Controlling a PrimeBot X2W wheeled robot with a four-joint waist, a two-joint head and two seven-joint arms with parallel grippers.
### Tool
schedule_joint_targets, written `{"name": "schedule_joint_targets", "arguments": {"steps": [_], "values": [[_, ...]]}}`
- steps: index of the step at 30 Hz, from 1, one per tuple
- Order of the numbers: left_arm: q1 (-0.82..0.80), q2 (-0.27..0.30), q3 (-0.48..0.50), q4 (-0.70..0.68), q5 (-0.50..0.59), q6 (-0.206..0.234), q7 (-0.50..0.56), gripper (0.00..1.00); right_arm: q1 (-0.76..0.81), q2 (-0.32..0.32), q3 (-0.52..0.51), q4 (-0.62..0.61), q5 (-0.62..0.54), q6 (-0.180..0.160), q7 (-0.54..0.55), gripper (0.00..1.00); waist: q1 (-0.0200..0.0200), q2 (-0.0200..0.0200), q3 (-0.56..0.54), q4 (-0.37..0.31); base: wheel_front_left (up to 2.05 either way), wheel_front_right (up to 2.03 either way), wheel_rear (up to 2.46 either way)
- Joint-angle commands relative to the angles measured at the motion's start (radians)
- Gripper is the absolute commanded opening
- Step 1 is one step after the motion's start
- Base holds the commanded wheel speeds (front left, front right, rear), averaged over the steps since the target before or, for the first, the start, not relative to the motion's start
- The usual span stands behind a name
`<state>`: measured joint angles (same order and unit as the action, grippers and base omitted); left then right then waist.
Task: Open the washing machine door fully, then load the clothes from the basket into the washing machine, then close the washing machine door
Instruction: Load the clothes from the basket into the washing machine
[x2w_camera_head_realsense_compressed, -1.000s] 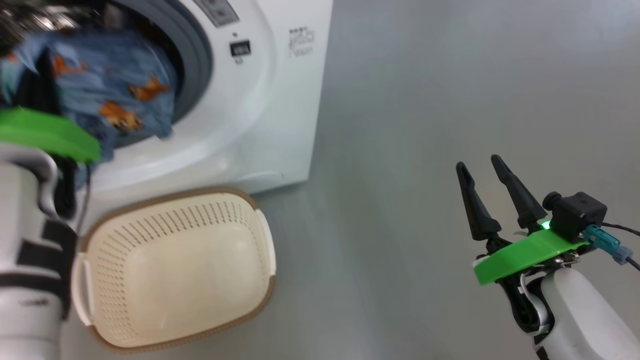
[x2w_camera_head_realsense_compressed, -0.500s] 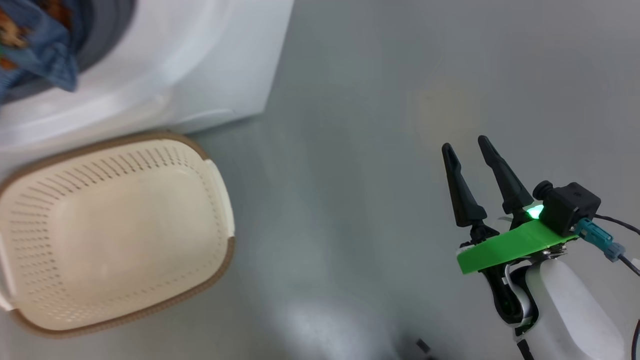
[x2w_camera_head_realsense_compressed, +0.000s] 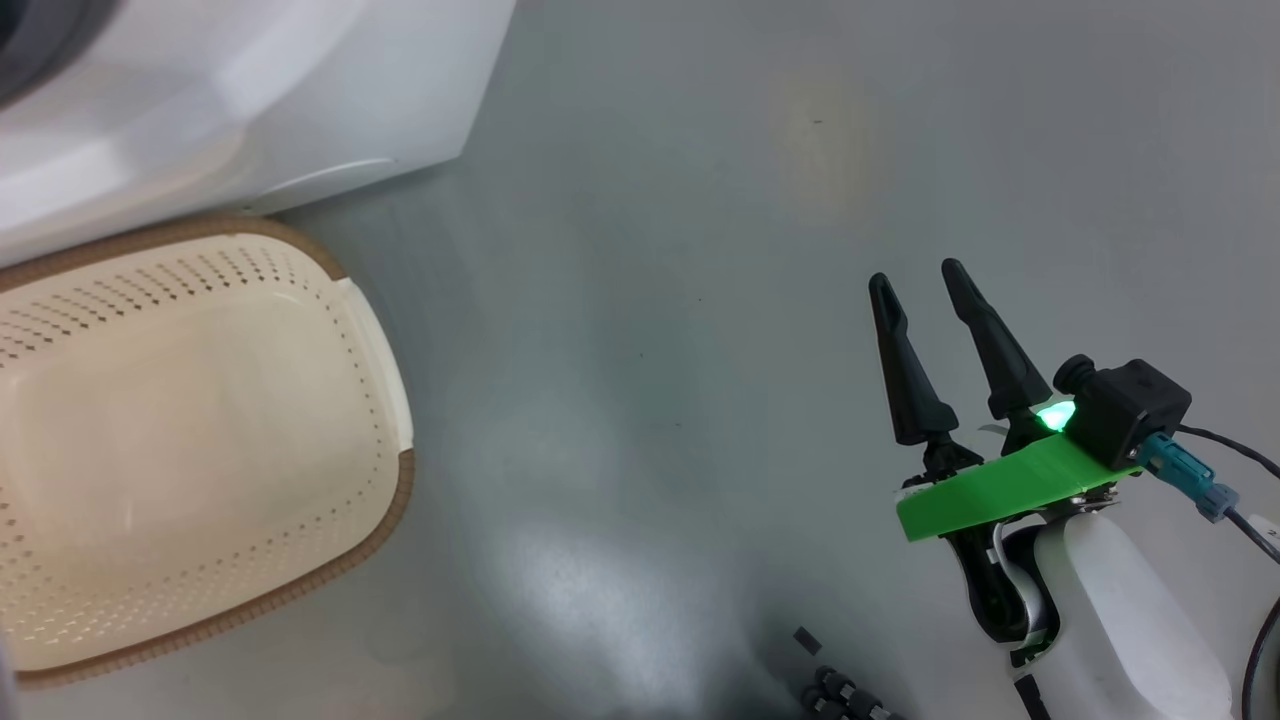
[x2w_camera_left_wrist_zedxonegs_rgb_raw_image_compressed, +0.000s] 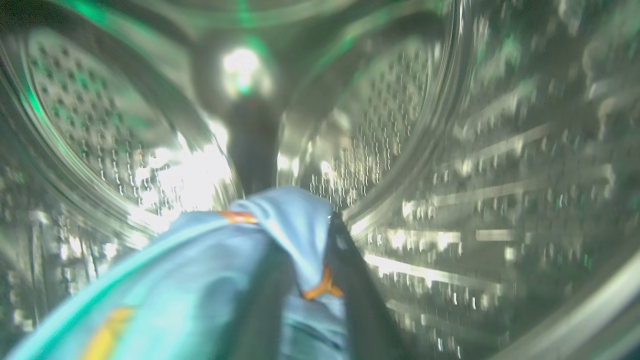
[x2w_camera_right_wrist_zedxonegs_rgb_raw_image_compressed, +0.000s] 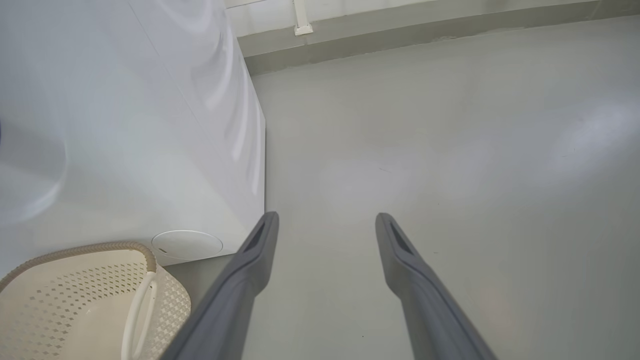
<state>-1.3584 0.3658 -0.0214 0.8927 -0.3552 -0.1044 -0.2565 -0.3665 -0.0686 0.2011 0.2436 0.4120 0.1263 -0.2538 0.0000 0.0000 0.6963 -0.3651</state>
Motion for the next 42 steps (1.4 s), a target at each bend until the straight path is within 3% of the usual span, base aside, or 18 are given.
{"name": "schedule_joint_targets", "arguments": {"steps": [1,6,12,26,42], "values": [[0.02,0.029,0.003,0.008,0.019,0.001,-0.005,1.0,0.001,-0.011,0.019,-0.013,-0.012,0.004,-0.008,1.0,0.0,0.0,-0.016,0.012,0.0,0.0,0.0],[0.033,0.002,0.003,0.112,0.017,-0.003,-0.005,1.0,-0.006,-0.023,0.024,-0.002,-0.01,0.004,-0.008,1.0,0.0,0.0,-0.044,0.036,0.0,0.0,0.0],[0.1,-0.031,0.011,0.114,0.015,-0.013,-0.005,1.0,-0.021,-0.042,0.031,0.014,-0.001,0.004,-0.008,1.0,0.0,0.0,-0.094,0.07,0.0,0.0,0.0],[0.395,-0.115,0.002,-0.028,-0.006,-0.026,-0.005,1.0,-0.028,-0.088,0.059,0.07,0.037,0.004,-0.008,1.0,0.0,0.0,-0.298,0.152,0.0,0.0,0.0],[0.733,-0.128,-0.09,-0.198,-0.115,-0.026,-0.005,1.0,0.05,-0.125,0.061,0.123,0.089,0.004,-0.008,1.0,0.0,0.0,-0.519,0.24,0.0,0.0,0.0]]}}
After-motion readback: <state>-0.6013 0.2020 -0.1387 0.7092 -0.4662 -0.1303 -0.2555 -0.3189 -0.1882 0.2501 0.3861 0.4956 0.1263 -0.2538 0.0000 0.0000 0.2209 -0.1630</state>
